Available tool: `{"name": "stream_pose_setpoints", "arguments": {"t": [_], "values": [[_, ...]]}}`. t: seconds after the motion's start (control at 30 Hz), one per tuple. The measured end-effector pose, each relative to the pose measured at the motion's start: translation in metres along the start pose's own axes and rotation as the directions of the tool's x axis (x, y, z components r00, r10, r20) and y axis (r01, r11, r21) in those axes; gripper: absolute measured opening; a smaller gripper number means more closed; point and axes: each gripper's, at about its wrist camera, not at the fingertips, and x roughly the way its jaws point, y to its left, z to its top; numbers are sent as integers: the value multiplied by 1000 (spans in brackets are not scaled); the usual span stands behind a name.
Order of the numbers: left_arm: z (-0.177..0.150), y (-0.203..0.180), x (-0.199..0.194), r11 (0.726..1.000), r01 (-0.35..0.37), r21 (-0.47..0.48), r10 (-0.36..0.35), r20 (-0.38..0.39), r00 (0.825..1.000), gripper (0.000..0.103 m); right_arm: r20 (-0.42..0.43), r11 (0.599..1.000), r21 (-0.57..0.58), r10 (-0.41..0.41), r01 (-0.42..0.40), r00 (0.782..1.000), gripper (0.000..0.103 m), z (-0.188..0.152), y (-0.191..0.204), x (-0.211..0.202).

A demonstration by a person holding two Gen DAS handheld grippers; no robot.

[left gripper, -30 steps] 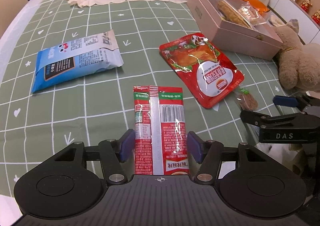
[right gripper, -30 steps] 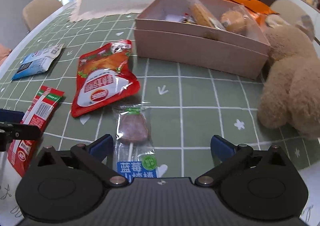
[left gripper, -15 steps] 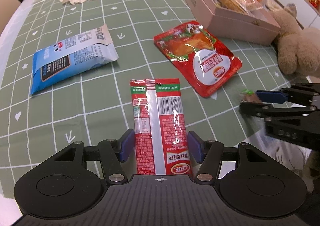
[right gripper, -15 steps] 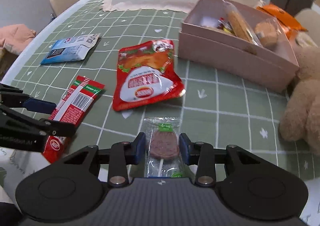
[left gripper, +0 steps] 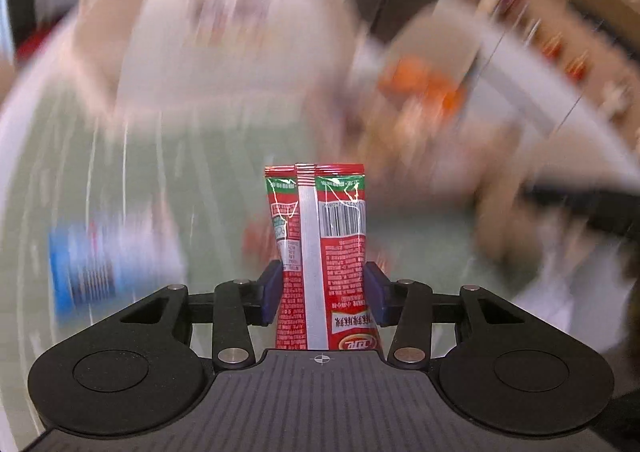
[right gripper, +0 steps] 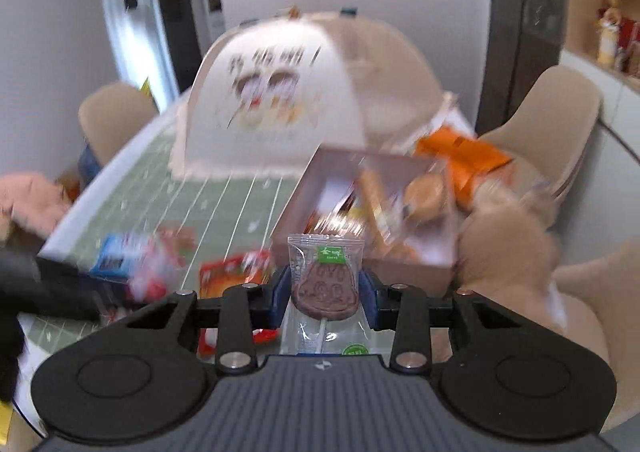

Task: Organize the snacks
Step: 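Carry lollipop with right tool while left tool carries stick packets, release both into box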

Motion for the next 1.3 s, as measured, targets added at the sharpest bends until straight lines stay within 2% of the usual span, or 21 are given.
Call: {"name": "stream_pose_setpoints", "arguments": {"t": [0.07, 0.17, 0.27, 0.33, 0.37, 0.43, 0.47, 0.5, 0.53, 0.57, 0.6, 0.7, 0.83, 0.97, 1.07, 1.1, 1.2, 1.3], "values": [[44, -10, -29, 999, 32, 21, -35, 151, 988, 49, 22, 1000, 8, -8, 8, 1000, 37, 12, -10, -12], [99, -25, -54, 994, 105, 30, -109, 306, 946, 49, 61, 999, 26, -22, 21, 998, 37, 22, -22, -29], [139, -47, -56, 988, 142, 61, -155, 391, 907, 49, 84, 998, 42, -59, 55, 995, 37, 26, -29, -40], [158, -61, -47, 986, 146, 83, -167, 420, 892, 50, 92, 996, 44, -79, 76, 993, 37, 22, -31, -48], [167, -67, -39, 982, 171, 79, -189, 419, 888, 51, 94, 996, 43, -87, 83, 992, 37, 20, -33, -51], [183, -70, -16, 970, 238, 47, -238, 382, 893, 55, 95, 993, 37, -112, 109, 989, 37, 15, -37, -58], [189, -69, -3, 969, 246, 25, -238, 362, 901, 57, 94, 992, 35, -124, 122, 988, 37, 14, -39, -58], [193, -68, 12, 972, 235, -6, -219, 337, 916, 57, 93, 990, 37, -138, 135, 986, 37, 12, -42, -59], [196, -66, 27, 977, 210, -38, -188, 313, 931, 53, 89, 989, 44, -148, 144, 985, 37, 9, -45, -62], [198, -63, 38, 980, 185, -68, -157, 296, 942, 52, 86, 987, 55, -155, 151, 984, 37, 7, -49, -64], [196, -59, 42, 979, 181, -90, -149, 289, 946, 52, 84, 985, 67, -164, 158, 983, 37, 7, -53, -66], [191, -42, 37, 964, 228, -134, -180, 299, 937, 52, 96, 982, 92, -175, 167, 980, 37, 13, -63, -71], [178, -17, 8, 973, 192, -129, -144, 310, 940, 52, 128, 987, 108, -131, 117, 983, 37, 47, -71, -69], [150, 21, -18, 975, 142, -170, -89, 288, 953, 52, 151, 995, 62, -85, 76, 985, 38, 105, -64, -42], [119, 53, -18, 970, 75, -231, -21, 226, 974, 52, 84, 995, 64, -78, 72, 993, 57, 142, -60, -2], [107, 63, -17, 967, 55, -249, -4, 201, 980, 52, 60, 995, 64, -79, 75, 995, 58, 149, -59, 12], [68, 100, -14, 950, 13, -312, 29, 131, 991, 52, 46, 996, 62, -62, 59, 997, 59, 150, -49, 33], [38, 142, -8, 928, -52, -369, 80, 61, 995, 52, 25, 996, 92, 13, -15, 1000, 66, 137, -34, 50]]}}
